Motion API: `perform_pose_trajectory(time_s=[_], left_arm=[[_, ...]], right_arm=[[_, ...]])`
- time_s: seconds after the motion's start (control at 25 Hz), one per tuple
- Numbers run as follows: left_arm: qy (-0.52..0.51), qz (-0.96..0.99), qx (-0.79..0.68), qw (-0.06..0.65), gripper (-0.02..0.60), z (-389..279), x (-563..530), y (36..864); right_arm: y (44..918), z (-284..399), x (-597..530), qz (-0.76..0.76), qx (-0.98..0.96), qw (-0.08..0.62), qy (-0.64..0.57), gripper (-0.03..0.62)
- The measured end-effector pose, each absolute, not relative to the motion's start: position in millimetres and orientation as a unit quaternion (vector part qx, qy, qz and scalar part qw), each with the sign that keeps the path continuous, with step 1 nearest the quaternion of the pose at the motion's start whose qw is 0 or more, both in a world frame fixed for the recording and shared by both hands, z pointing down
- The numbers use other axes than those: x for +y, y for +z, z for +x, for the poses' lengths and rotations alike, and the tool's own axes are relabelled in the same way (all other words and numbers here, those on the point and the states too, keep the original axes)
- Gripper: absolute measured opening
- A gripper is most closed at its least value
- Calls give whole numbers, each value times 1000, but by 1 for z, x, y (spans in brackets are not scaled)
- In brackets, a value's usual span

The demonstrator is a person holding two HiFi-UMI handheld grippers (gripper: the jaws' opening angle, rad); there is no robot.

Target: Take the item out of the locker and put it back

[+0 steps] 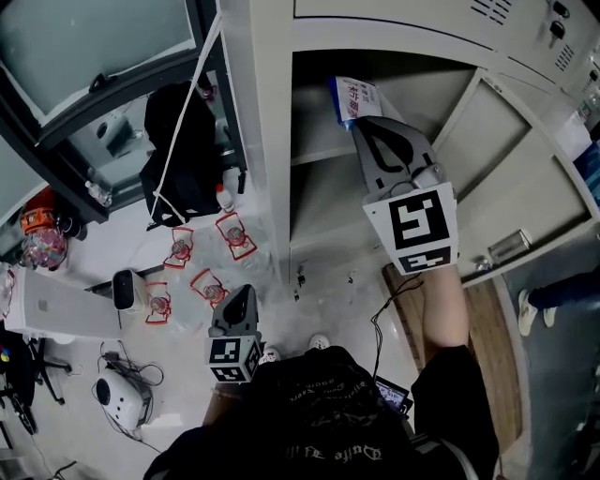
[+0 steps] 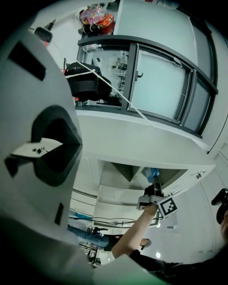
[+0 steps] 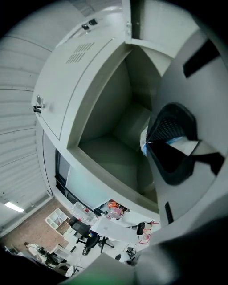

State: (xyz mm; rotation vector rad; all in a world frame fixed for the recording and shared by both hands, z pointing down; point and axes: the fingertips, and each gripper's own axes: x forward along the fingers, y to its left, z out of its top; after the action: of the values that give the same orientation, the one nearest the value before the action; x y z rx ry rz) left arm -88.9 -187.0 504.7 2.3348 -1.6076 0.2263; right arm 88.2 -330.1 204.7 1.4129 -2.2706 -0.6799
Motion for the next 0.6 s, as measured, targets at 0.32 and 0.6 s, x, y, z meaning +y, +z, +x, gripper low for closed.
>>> perform_pose_trajectory(time_s=[0.32,0.6], left_arm=[[61,842,-522,126,8,-71,-200,485],[55,864,-489,110,8,-54,-208,477]], right_arm=[[199,99,-292,530,-788,177,-257,6],[197,112,-262,558,-778,150,-248,6]])
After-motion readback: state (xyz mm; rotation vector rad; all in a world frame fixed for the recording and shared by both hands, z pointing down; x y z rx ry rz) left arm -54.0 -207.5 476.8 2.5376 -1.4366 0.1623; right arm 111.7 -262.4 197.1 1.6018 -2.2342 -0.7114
